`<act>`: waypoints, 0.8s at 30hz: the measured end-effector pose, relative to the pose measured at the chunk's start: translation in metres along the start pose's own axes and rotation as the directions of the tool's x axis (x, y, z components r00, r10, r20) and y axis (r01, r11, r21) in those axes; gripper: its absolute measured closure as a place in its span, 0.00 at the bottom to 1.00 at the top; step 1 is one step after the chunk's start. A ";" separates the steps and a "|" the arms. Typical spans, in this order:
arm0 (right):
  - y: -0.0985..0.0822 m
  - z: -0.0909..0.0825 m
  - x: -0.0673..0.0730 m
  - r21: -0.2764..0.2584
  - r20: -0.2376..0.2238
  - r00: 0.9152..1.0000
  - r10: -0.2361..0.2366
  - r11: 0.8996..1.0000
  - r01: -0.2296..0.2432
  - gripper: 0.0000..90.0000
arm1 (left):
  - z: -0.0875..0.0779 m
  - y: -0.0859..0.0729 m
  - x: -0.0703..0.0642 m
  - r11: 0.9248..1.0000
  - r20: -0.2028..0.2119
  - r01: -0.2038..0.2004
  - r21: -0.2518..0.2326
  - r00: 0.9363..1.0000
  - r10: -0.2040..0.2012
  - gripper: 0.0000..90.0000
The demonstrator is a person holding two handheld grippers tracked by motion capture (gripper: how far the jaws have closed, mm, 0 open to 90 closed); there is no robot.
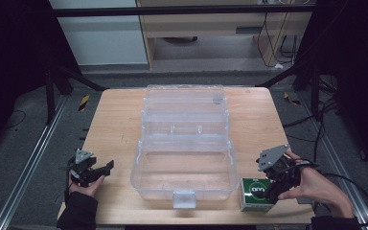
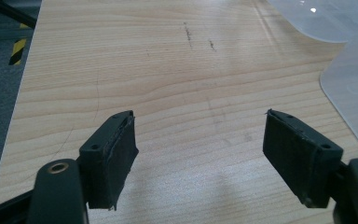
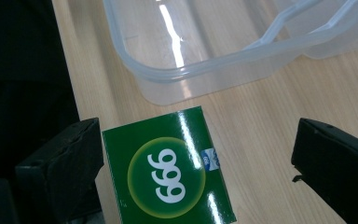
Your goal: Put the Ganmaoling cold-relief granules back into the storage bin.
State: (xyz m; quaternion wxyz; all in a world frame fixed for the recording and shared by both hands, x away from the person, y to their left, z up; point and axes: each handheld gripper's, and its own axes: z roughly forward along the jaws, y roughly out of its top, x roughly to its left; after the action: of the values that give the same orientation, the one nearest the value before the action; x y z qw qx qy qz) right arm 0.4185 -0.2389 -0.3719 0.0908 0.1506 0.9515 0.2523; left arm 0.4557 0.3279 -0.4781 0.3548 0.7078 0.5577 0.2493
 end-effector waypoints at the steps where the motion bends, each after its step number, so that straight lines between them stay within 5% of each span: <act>1: 0.000 0.001 0.000 0.007 -0.005 1.000 -0.005 1.000 0.005 0.03 | 0.000 0.000 0.000 1.000 0.000 -0.001 0.000 1.000 0.001 0.28; 24: -0.001 0.020 0.007 0.160 -0.053 0.996 -0.077 0.983 0.084 0.01 | 0.000 0.000 -0.001 1.000 -0.001 -0.010 0.002 1.000 0.010 0.27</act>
State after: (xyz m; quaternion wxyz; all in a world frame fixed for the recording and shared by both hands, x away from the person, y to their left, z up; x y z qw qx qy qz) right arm 0.4170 -0.2278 -0.3904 0.0663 0.1131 0.9760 0.1736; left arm 0.4558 0.3268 -0.4783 0.3526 0.7109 0.5544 0.2508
